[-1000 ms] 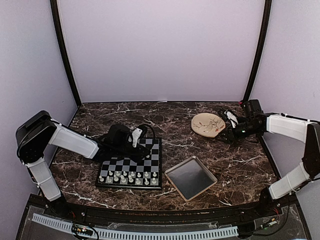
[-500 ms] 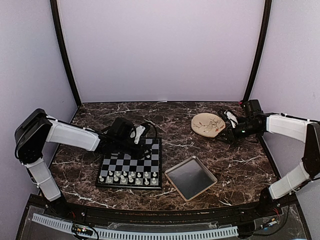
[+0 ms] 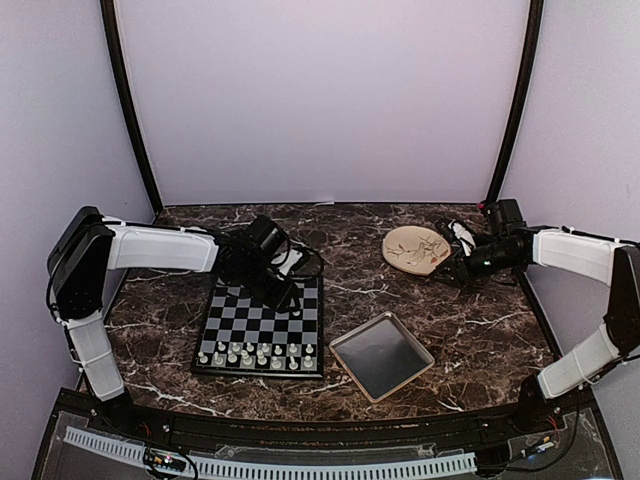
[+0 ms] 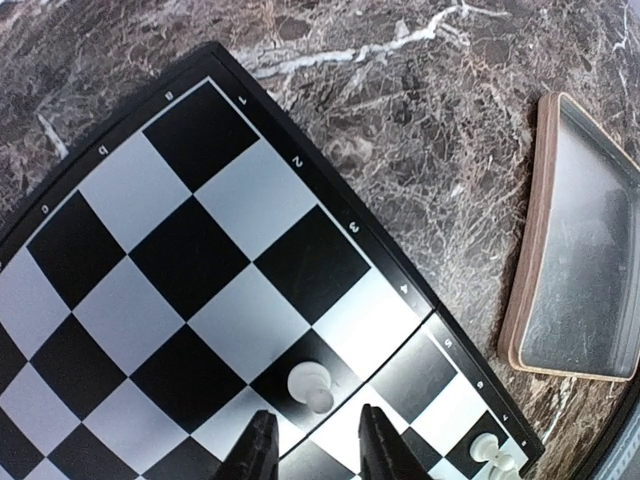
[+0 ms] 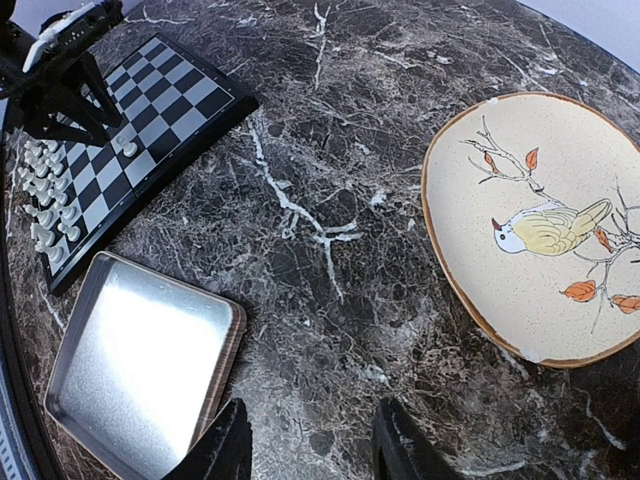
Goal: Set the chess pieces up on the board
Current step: Pick up the pawn from the chessboard.
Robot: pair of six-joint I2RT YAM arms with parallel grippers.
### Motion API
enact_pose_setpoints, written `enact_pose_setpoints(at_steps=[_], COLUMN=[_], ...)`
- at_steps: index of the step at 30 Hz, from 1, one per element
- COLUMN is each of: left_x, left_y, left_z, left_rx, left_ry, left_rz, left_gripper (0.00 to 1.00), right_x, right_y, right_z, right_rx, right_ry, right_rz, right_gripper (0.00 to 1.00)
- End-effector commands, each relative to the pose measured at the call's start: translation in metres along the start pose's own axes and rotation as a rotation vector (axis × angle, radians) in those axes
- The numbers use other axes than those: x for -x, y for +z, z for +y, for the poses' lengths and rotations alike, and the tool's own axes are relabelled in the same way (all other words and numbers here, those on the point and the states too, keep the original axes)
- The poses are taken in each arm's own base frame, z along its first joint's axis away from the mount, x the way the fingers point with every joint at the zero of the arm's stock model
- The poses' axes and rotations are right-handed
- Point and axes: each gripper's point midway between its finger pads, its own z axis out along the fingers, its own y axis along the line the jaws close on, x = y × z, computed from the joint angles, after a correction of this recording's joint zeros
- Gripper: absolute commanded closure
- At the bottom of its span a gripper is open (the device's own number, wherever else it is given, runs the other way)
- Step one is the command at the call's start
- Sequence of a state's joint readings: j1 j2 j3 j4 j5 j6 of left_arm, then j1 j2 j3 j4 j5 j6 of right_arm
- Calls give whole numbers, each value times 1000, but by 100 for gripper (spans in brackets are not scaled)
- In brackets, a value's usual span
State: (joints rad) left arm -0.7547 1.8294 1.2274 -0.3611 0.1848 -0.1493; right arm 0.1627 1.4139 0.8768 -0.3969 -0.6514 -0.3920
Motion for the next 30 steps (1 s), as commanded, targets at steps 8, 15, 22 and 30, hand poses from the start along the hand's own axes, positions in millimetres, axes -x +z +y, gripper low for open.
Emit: enact_pose_setpoints(at_steps=[8,15,22,30], left_x=[-6,5,1,-2], left_y=[9,10,14,18], left_z=[-1,-2,-1,1], left_rx=[-15,-18,-15,-2], left_ry=[1,9,11,19], left_rz=[79,56,75,89], left_gripper=[70,76,84,86], right_x=[7,7,6,6], right_y=[-5,-4,-4,-4], right_z=[2,2,2,2], right_rx=[1,1,3,3], right_ry=[-41,-40,-38,-37], right_rz=[-37,-35,-34,-32], right_gripper=[58,58,58,58])
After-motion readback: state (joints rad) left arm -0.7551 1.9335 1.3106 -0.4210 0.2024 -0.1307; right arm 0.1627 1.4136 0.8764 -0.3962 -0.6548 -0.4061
